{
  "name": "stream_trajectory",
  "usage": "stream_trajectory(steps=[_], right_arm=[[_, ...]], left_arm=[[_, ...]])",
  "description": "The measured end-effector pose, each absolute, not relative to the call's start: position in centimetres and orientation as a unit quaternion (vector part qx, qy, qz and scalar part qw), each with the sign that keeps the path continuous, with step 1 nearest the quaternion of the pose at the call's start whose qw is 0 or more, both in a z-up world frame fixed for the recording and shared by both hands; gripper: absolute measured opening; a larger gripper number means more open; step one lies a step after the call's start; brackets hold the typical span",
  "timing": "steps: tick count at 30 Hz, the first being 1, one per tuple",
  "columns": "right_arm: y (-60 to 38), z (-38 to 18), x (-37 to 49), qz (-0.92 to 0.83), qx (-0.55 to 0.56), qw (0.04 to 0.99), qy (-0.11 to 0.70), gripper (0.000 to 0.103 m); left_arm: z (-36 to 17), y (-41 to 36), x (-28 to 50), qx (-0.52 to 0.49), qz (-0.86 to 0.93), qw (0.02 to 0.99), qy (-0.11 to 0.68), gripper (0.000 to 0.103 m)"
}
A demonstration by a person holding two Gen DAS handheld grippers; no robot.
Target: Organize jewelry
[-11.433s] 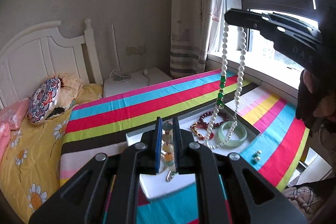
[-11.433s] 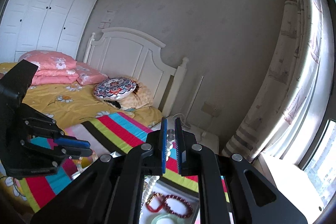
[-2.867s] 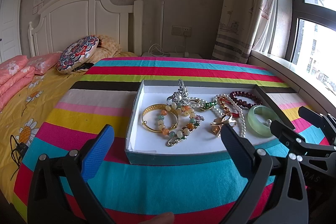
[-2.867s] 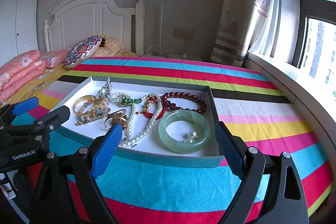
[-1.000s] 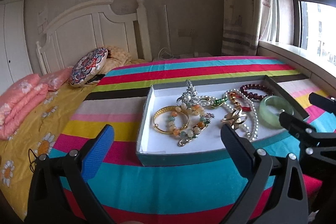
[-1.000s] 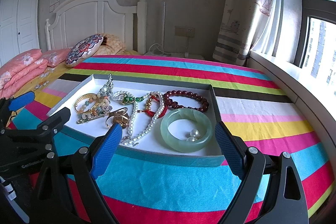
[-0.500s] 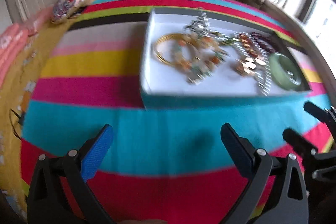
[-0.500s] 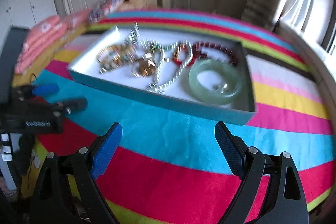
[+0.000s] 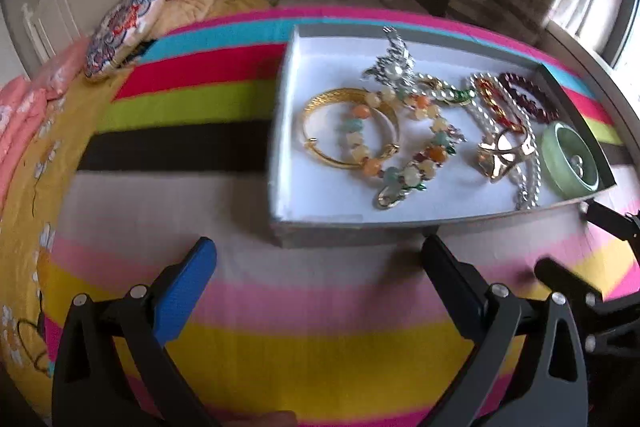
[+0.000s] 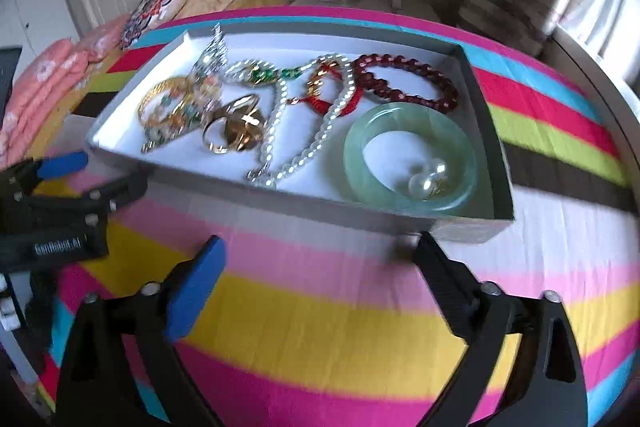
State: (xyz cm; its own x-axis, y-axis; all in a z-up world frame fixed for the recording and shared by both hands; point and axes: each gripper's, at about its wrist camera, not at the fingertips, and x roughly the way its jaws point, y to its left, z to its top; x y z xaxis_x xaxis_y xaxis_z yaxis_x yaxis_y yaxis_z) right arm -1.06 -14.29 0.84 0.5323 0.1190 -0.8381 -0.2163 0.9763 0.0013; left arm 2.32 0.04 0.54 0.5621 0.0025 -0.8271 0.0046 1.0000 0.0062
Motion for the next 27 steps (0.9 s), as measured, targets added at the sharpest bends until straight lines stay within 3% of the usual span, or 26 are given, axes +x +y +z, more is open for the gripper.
stream_trajectory(steps=[27], right_arm=[[-15.1,0.7,0.2,0.087,-0.044,0.883,0.459,0.099]], left_arm=[[0.2,0.9,0.5,0.014,-0.018,0.894,0.448,0.101]])
